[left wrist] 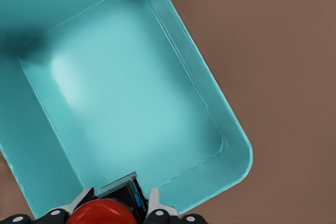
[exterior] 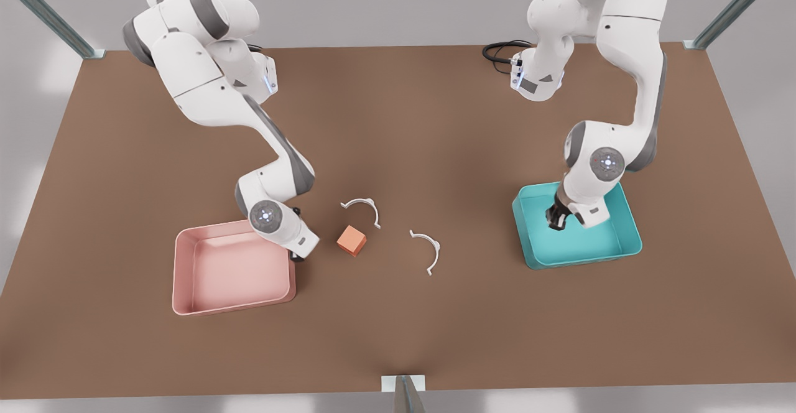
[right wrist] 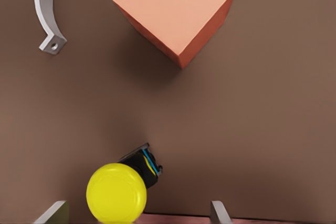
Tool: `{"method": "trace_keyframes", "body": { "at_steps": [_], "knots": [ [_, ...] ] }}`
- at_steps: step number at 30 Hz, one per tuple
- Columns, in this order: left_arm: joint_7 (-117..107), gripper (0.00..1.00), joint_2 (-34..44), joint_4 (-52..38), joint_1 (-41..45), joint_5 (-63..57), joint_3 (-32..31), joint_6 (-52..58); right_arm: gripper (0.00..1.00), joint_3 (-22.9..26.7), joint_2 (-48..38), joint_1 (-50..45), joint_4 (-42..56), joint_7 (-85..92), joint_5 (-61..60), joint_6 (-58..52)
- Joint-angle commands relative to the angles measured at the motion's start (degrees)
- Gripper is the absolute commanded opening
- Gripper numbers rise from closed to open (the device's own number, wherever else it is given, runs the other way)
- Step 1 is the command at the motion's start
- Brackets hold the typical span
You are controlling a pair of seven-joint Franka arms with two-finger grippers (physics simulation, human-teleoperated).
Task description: Place the red button in the blue storage box with the left arm, and place the yellow button in the pink storage box with the right arm
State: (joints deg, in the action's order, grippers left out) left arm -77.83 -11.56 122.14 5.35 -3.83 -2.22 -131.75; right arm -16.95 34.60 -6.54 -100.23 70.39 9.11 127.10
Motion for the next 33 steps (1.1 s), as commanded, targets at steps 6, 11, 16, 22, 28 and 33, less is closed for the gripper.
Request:
{"method": "trace_keyframes", "body": {
  "at_steps": [6, 11, 16, 22, 28, 33],
  "knots": [
    [34.6, 0.56, -8.0, -0.8, -5.6, 0.0, 0.1, -4.7, 1.0, 0.0, 0.7, -0.6, -0.3, 2.3, 0.8, 5.7],
    [34.5, 1.0, -10.1, -1.0, -5.8, 0.1, 0.1, -6.0, 1.0, 0.0, 1.3, -0.7, -1.8, 2.3, 0.8, 6.1],
    [34.5, 1.0, -9.8, -1.6, -6.2, 0.1, 0.1, -5.4, 1.0, 0.0, 1.3, -0.5, -4.6, 2.3, 2.5, 9.3],
    [38.2, 1.0, -7.5, -7.0, -6.3, 0.1, 0.1, 3.6, 1.0, 0.0, 1.3, -0.2, -4.5, 2.4, 2.9, 9.4],
    [57.0, 1.0, -1.2, -28.7, -5.7, 0.1, -0.3, 42.0, 0.65, 0.0, 1.6, -0.2, -4.7, 2.5, 2.9, 10.0],
    [97.3, 1.0, 0.8, -41.5, -5.8, 2.3, -4.1, 47.5, 0.6, 0.0, 1.6, -0.2, -4.6, 2.5, 2.9, 9.9]
  ]
}}
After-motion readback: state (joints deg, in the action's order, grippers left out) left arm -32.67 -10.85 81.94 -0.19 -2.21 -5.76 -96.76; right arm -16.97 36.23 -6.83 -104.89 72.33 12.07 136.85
